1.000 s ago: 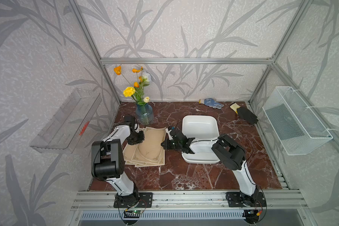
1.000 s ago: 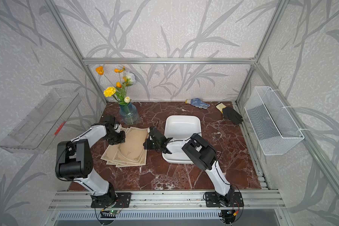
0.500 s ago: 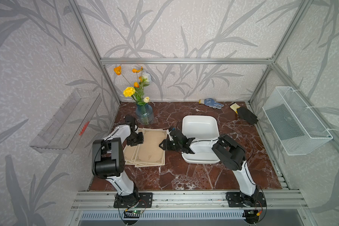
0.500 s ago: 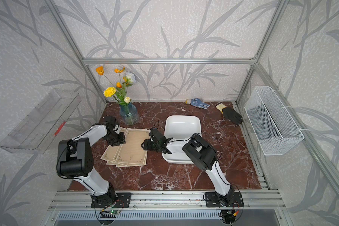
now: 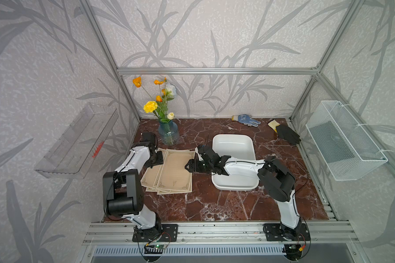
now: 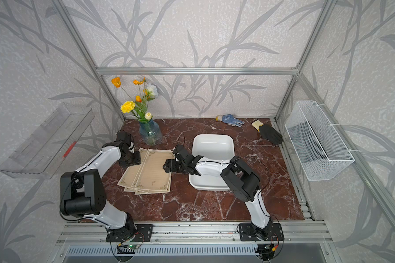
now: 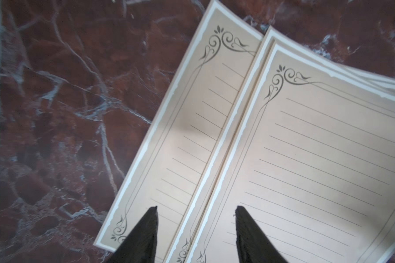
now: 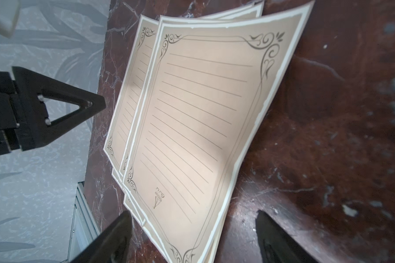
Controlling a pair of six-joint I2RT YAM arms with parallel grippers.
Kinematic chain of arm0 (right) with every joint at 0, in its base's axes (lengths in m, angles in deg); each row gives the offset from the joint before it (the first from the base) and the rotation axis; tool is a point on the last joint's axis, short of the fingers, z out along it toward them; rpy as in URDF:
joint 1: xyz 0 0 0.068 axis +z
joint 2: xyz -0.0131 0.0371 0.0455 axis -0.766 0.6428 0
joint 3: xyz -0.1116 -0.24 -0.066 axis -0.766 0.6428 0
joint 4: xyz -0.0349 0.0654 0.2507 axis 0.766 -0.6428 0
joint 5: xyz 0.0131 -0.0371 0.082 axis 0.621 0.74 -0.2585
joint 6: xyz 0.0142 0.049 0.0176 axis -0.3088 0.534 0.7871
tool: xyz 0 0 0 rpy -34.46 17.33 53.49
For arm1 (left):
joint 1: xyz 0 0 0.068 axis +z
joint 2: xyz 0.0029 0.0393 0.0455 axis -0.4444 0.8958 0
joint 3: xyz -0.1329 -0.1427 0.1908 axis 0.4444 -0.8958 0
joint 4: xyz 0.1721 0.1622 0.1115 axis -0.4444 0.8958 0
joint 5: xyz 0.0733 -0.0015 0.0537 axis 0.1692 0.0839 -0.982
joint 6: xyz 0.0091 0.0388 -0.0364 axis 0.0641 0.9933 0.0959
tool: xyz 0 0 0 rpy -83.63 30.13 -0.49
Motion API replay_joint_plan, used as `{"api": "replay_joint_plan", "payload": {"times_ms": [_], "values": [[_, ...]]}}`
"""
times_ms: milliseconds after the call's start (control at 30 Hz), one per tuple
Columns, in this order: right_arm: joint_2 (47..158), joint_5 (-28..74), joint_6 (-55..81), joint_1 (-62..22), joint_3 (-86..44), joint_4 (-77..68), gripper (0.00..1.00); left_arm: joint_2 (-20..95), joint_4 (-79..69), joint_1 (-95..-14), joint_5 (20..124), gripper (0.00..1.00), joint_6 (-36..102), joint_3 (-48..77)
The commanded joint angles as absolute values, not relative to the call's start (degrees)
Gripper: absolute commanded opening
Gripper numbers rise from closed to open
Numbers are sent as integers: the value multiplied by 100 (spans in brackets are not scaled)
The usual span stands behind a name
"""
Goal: Take out the stationery paper from the storage box
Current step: Place the stationery paper at the center of the board, then reset both arms
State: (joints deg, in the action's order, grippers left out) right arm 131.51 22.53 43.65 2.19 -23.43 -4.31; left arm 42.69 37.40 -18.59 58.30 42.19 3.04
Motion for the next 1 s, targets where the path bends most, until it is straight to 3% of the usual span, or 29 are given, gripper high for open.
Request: {"api": "replay_joint_plan", "payload": {"times_ms": [0,133,367,533,600,767,867,967], "values": [[12733,2464,4035,225,-2555,-980,85,3785,3655,-1821,5314,55,4265,207],[12447,2582,3771,256,-2707,-1268,85,3202,3439,-1830,5129,55,4290,87],[11614,3129,2550,255,-3049,-1840,85,1716,2402,-2068,5897,55,4391,-269],[10507,4385,986,188,-2557,-1696,85,950,903,-2946,5424,61,4375,-974],[9955,5283,494,5,-2053,-1533,92,812,79,-3342,5239,61,4260,-1413],[8812,5626,218,-1661,-562,-1084,96,1336,-2317,-4005,4877,63,4544,-2620],[8404,5379,471,-3035,527,-526,97,2042,-2576,-4076,4409,64,4856,-2652],[8244,5730,37,-3777,1725,612,96,2416,-2960,-4071,3754,65,4993,-2849]]}}
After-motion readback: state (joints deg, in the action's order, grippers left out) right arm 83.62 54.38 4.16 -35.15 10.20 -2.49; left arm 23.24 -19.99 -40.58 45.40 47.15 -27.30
